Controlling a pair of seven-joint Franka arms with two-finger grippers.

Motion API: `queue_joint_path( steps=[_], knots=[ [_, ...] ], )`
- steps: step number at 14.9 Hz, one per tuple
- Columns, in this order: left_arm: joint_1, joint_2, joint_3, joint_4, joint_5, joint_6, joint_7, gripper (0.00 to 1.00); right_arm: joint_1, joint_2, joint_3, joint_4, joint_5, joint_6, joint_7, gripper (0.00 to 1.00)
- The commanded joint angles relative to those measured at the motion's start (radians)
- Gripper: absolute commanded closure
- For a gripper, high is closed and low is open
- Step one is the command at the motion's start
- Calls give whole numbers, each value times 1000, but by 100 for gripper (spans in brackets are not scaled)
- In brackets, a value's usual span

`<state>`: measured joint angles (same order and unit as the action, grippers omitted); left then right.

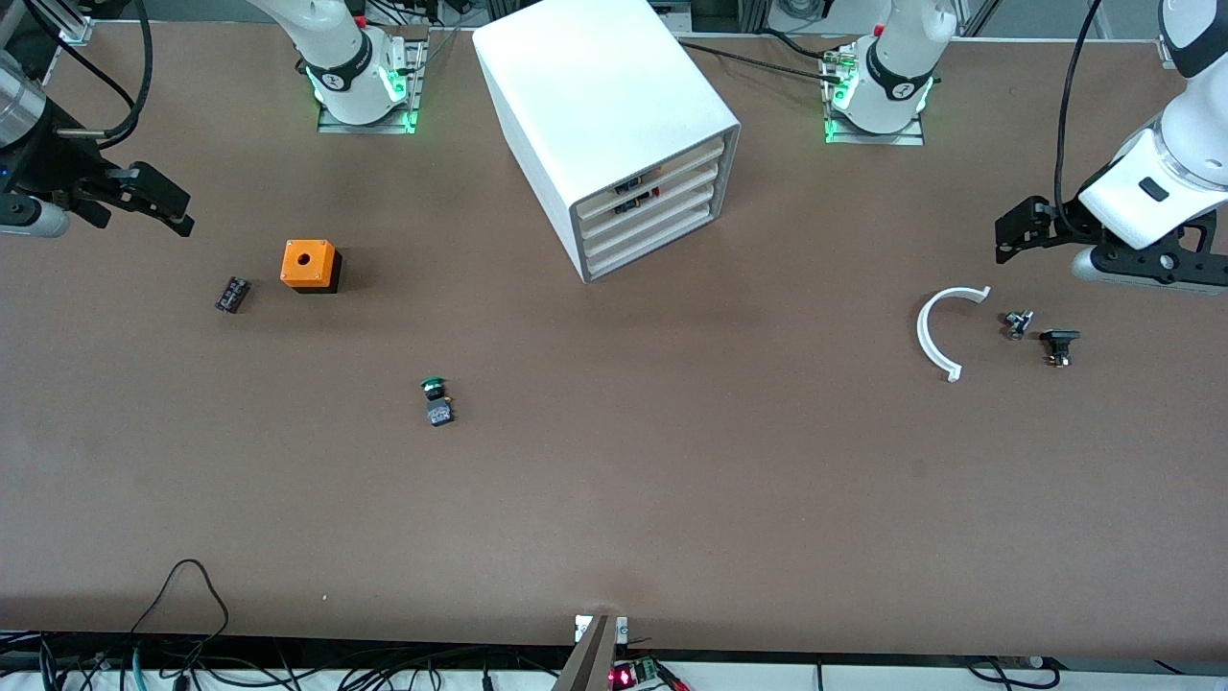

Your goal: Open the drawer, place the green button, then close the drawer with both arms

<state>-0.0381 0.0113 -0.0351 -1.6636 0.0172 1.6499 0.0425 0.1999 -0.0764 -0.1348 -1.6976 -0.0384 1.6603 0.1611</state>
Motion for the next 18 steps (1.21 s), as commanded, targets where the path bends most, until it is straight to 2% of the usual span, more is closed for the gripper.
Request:
queue_joint_path(
  steps=[1,11,15,18],
  knots=[
    [-5,12,0,33,-10,-25,-9,0,0,4,1,23,-8,-27,-9,0],
    [-19,21,0,31,-14,-36,-4,0,0,1,1,16,-11,-24,5,0],
    [-23,32,-29,30,-150,-139,-3,0,7,30,4,12,8,-11,-11,0],
    [-31,64,-46,27,-308,-252,3,0,21,92,6,15,74,35,-11,0]
  ],
)
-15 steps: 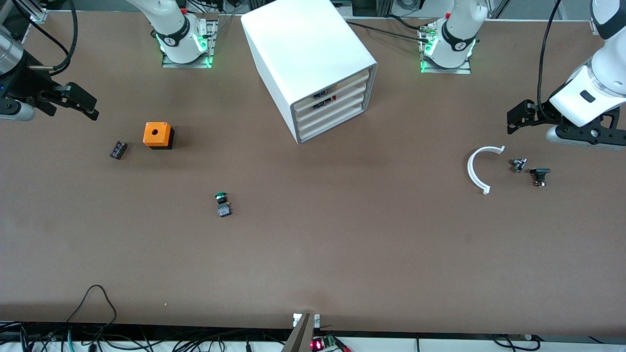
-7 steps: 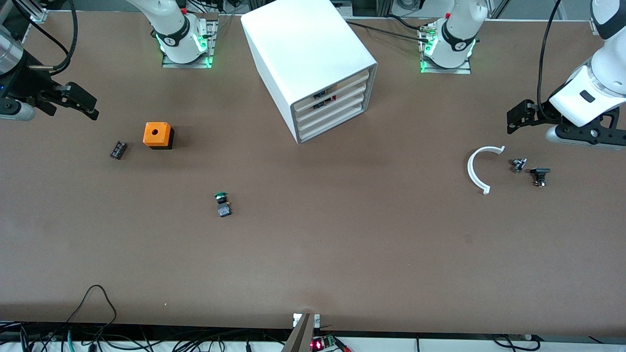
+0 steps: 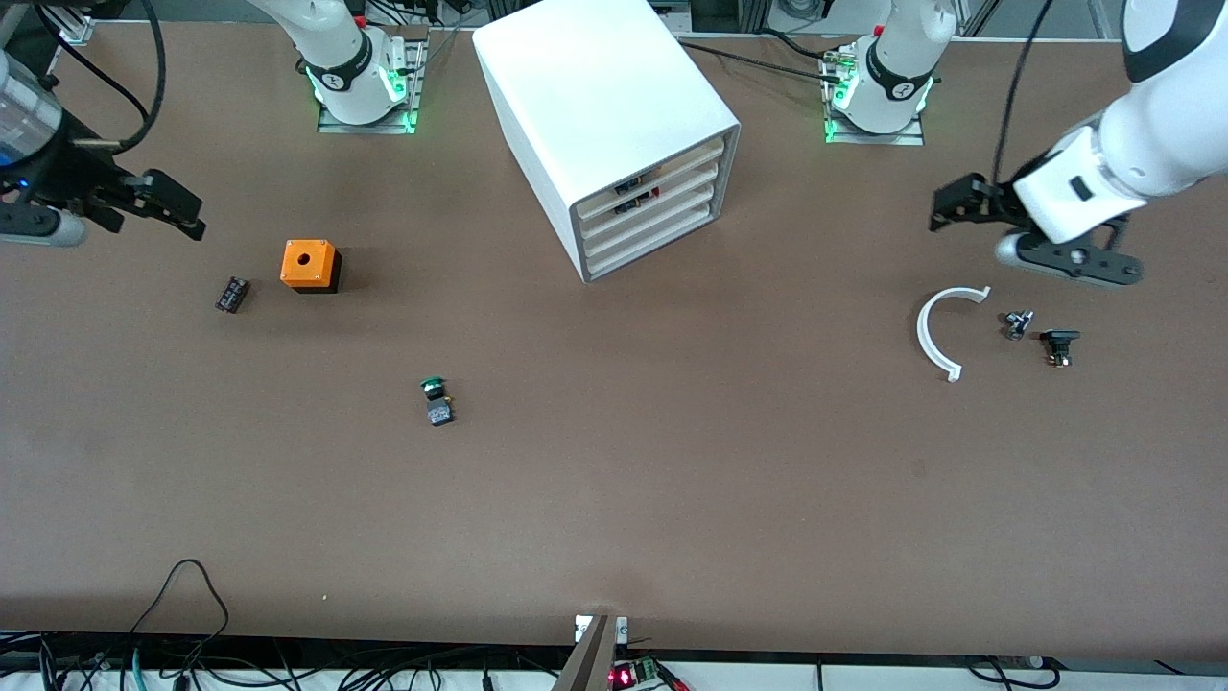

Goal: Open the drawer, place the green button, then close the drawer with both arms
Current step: 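Reach the right gripper to the button while the left gripper reaches the drawer, then grasp the button with the right gripper while the left gripper grips the handle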

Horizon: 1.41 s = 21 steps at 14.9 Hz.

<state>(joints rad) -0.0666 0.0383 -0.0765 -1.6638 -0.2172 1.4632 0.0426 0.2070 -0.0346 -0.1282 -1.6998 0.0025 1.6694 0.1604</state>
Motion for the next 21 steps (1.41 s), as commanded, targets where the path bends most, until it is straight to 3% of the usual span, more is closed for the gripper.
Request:
queue_joint_path(
  steps=[1,5,13,21],
  knots=[
    [-2,41,-9,19,-117,-72,6,0,23,80,-1,20,36,33,-10,0],
    [-4,92,-17,-54,-356,-41,94,0,83,191,-1,25,43,153,-10,0],
    [-5,113,-85,-422,-670,377,560,0,137,407,30,26,86,469,-90,0],
    [-7,271,-135,-563,-957,474,922,2,140,607,102,23,86,713,-130,0]
  ],
)
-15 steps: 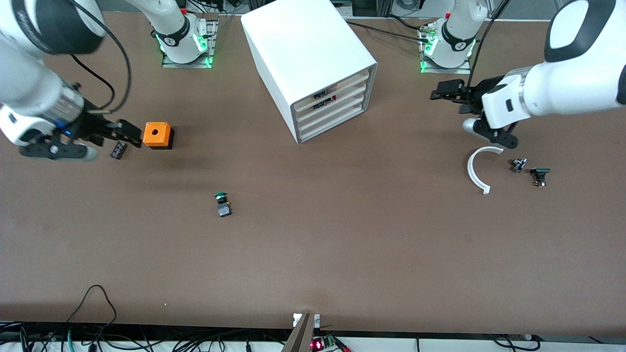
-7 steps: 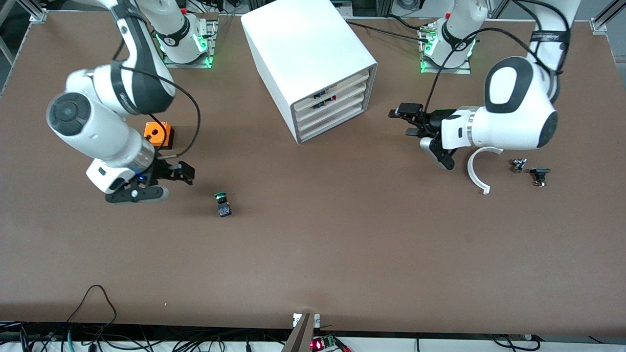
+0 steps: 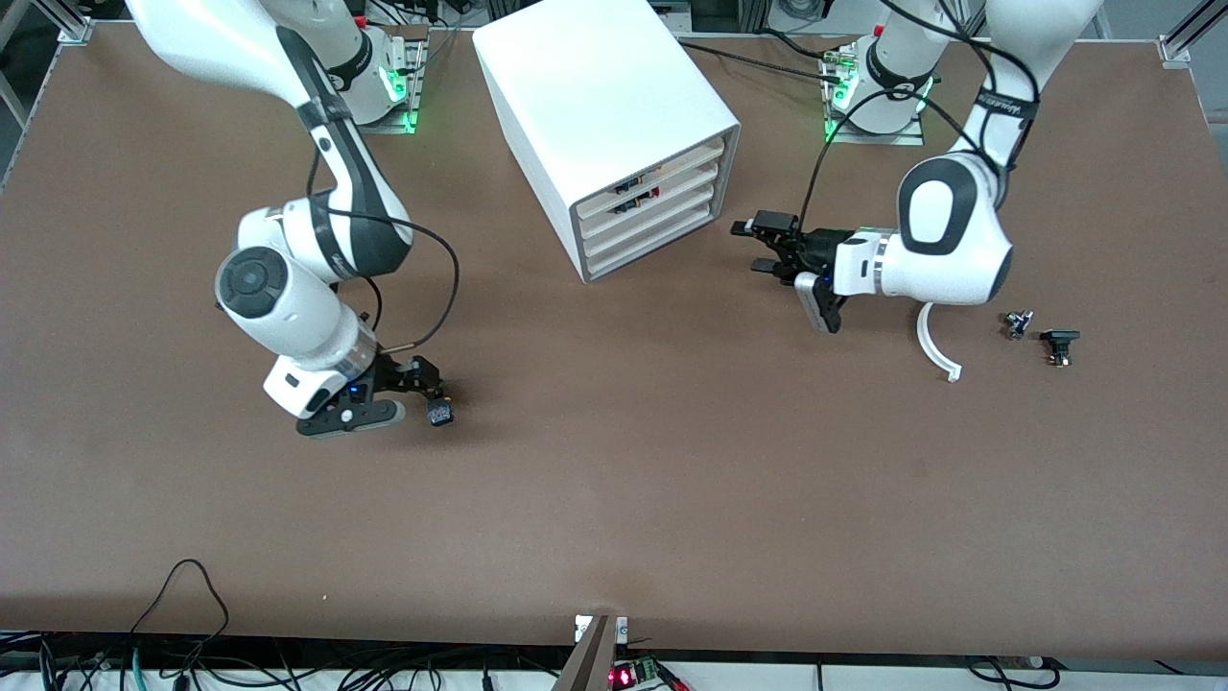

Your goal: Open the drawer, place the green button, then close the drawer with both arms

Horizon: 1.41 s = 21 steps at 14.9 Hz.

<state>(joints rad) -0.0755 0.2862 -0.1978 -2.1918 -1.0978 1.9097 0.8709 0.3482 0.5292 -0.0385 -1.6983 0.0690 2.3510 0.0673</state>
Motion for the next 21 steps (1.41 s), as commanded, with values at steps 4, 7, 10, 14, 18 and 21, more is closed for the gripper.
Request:
queue_joint_path(
  steps=[4,7,10,14,18,21],
  knots=[
    [2,70,-23,-72,-146,29,194,9,-11,135,12,23,18,143,-87,0],
    [-6,89,-25,-103,-206,29,244,9,-9,185,12,28,17,221,-89,0],
    [-32,158,-26,-123,-287,29,362,15,-9,209,12,25,20,240,-89,2],
    [-35,203,-63,-166,-401,28,468,27,-3,206,12,25,22,226,-87,39],
    [-36,205,-81,-200,-425,26,471,52,0,206,14,22,22,223,-86,81],
    [-35,205,-98,-215,-441,25,471,56,0,204,14,20,22,223,-86,100]
  ],
)
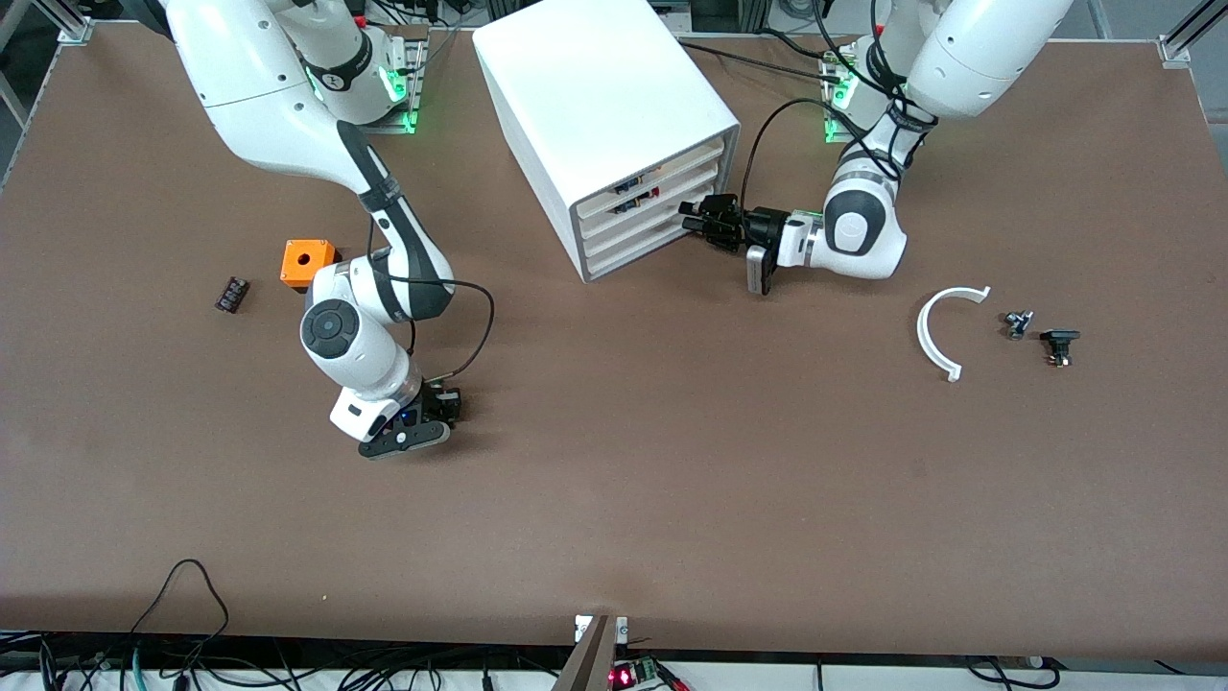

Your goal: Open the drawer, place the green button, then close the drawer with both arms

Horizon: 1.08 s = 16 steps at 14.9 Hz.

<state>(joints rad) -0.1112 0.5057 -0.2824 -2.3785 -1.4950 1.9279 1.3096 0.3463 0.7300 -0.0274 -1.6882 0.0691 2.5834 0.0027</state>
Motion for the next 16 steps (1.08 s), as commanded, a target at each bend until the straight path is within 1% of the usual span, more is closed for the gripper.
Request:
queue_joint_path(
  steps=[1,3,4,5,6,7,8,10,12,16],
  knots=[
    [-1,-13,-14,-31,-56,6,33,56,2,3,3,12,21,-8,-21,100],
    [1,-10,-44,-36,-80,8,33,56,2,-3,3,19,21,-8,-21,100],
    [1,-10,-46,-39,-90,8,33,57,2,-12,3,22,20,-9,-21,100],
    [-1,-10,-46,-41,-97,8,33,63,2,-15,3,36,20,-29,-20,100],
    [-1,-10,-46,-41,-97,8,33,76,2,-17,3,62,21,-76,-18,100],
    [-1,-10,-46,-41,-97,8,33,95,2,-15,1,99,21,-142,0,100],
    [-1,-10,-46,-41,-97,8,33,100,0,-14,1,140,20,-211,43,100],
    [8,-10,-44,-38,-96,8,33,100,2,-5,1,223,18,-354,130,100],
    [18,-10,-35,-27,-91,8,24,100,2,8,3,295,17,-457,235,100],
    [71,3,-17,24,-71,13,13,100,40,32,3,404,17,-584,515,100]
  ],
)
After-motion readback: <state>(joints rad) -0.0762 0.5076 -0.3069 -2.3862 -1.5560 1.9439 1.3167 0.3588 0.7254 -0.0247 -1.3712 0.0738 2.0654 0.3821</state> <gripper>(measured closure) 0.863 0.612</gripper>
